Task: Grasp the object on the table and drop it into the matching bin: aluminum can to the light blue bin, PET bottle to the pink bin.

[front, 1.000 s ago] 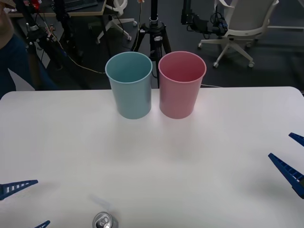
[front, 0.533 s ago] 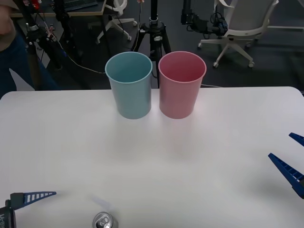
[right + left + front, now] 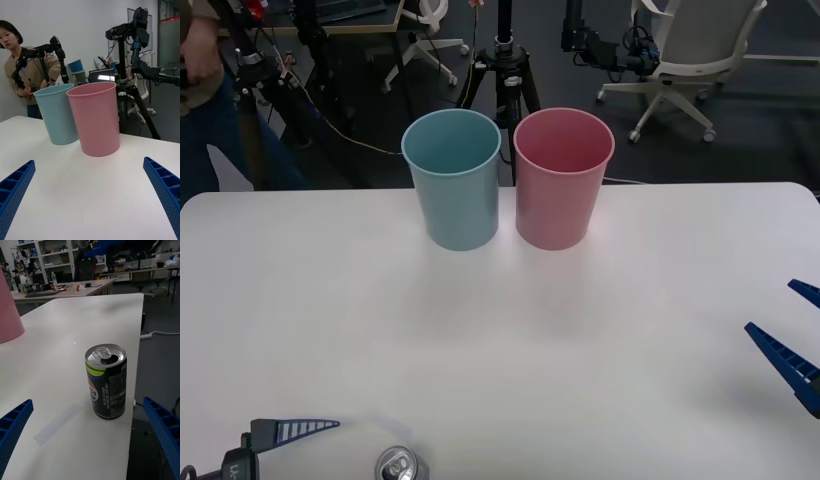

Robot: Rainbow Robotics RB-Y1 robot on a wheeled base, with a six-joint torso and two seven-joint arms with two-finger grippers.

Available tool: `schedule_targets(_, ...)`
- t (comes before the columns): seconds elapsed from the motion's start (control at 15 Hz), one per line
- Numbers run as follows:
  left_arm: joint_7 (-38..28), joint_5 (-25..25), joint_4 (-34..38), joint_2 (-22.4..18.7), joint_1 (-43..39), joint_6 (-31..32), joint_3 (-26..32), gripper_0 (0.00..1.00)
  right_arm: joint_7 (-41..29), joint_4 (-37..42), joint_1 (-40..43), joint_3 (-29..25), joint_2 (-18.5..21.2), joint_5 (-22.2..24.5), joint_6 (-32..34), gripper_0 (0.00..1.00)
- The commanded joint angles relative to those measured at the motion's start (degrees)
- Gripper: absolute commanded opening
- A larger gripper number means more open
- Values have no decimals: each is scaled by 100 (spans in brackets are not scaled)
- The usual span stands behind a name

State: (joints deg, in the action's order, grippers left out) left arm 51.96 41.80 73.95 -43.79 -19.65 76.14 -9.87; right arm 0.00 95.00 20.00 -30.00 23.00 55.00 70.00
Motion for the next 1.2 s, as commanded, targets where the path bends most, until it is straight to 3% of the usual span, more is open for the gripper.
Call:
schedule_targets(0.07, 95, 13, -435, 231, 295, 23, -261, 100, 0, 0, 0, 0, 0, 0, 0, 100)
schedule_targets(0.73, 95, 716, -672, 1083, 585, -12, -419, 100, 0, 0, 0, 0, 0, 0, 0, 100)
schedule_targets(1.2, -54, 848, -672, 1215, 682, -100, -419, 100, 0, 0, 0, 0, 0, 0, 0, 100)
